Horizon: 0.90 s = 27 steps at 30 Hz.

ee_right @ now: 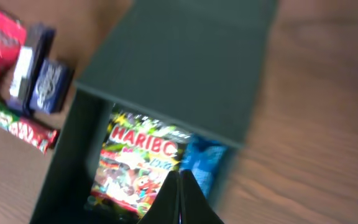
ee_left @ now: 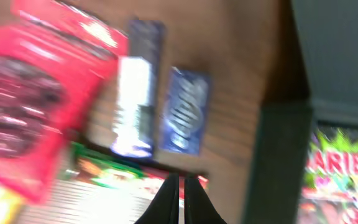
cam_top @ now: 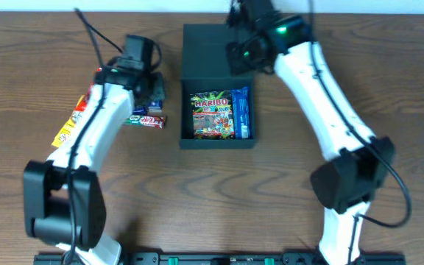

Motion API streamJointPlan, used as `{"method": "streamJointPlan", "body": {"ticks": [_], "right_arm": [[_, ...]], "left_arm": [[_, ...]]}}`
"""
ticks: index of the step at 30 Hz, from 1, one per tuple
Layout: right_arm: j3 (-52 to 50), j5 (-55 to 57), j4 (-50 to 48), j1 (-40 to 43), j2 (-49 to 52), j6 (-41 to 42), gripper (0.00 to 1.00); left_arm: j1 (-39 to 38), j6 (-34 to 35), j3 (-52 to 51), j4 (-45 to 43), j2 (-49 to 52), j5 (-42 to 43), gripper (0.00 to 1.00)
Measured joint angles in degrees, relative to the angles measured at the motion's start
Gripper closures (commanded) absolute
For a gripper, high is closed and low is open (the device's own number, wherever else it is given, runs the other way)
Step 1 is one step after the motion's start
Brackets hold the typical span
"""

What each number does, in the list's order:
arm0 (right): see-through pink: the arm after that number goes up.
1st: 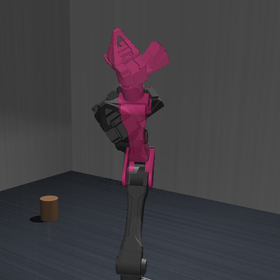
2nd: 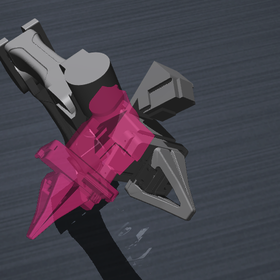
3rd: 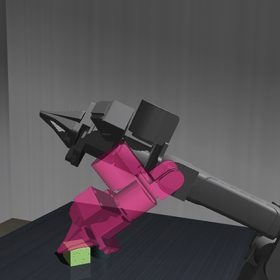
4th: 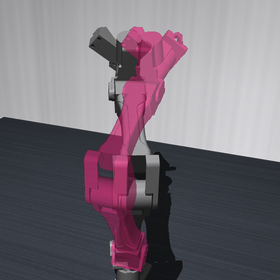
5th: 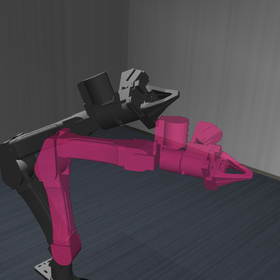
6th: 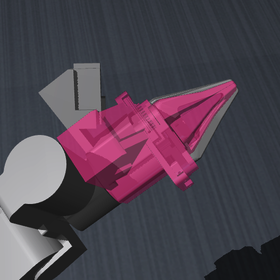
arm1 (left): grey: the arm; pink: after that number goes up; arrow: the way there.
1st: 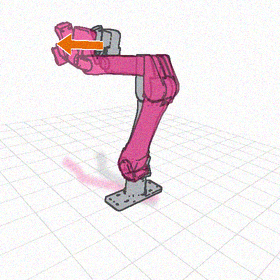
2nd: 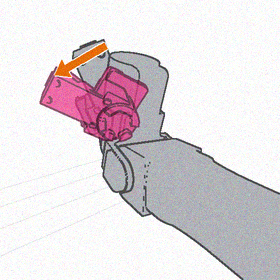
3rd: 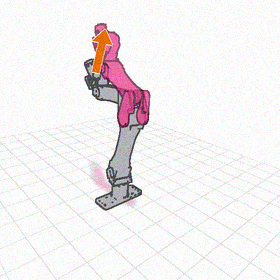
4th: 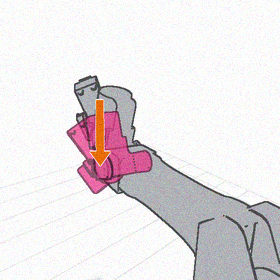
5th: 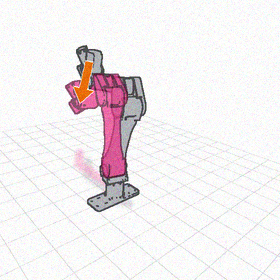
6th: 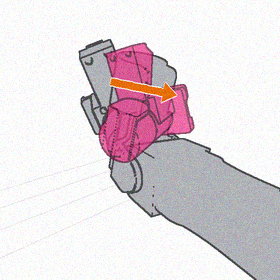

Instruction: Pack container

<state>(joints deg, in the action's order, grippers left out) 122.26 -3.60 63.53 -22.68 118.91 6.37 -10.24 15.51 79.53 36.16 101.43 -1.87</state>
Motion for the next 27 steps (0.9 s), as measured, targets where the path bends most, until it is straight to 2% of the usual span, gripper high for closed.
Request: {"method": "streamJointPlan", "body": {"ticks": [1, 2, 3, 5, 6, 7, 12, 14, 20, 27], "right_arm": [[0.04, 0.15, 0.04, 0.81, -0.98, -0.09, 0.97], [0.07, 0.24, 0.07, 1.49, -1.68, -0.09, 0.88], [0.07, 0.42, 0.11, 2.38, -2.32, -0.24, 0.75], [0.24, 0.59, 0.33, 3.89, -2.84, -0.31, 0.33], [0.33, 0.63, 0.66, 4.87, -2.84, -0.55, 0.22], [0.35, 0.66, 1.03, 5.62, -2.84, -0.55, 0.18], [0.35, 0.57, 2.6, 8.33, -2.84, -0.94, 0.01], [0.35, 0.57, 2.93, 9.07, -2.84, -0.96, 0.01], [0.35, 0.55, 2.99, 10.62, -2.84, -0.96, 0.01], [0.35, 0.48, 3.06, 10.78, -2.84, -1.31, 0.01]], "left_arm": [[1.03, -0.92, 0.22, 0.0, -0.35, -0.83, 0.92], [2.03, -1.79, 0.28, 0.07, -0.46, -1.4, 0.89], [3.17, -2.6, 0.28, 0.17, -0.46, -1.77, 0.77], [5.6, -4.33, 0.28, 0.42, -0.39, -2.6, 0.4], [6.86, -5.2, 0.28, 0.24, -0.39, -2.89, 0.32], [7.98, -6.16, 0.28, -0.09, -0.39, -3.13, 0.28], [12.55, -14.62, 0.28, -1.38, 0.04, -3.74, 0.09], [13.57, -17.51, 0.28, -2.01, 1.05, -4.02, 0.03], [14.36, -25.97, 0.28, -4.39, 7.23, -4.2, 0.05], [14.32, -31.08, 0.28, -6.73, 10.86, -4.15, 0.05]]}}
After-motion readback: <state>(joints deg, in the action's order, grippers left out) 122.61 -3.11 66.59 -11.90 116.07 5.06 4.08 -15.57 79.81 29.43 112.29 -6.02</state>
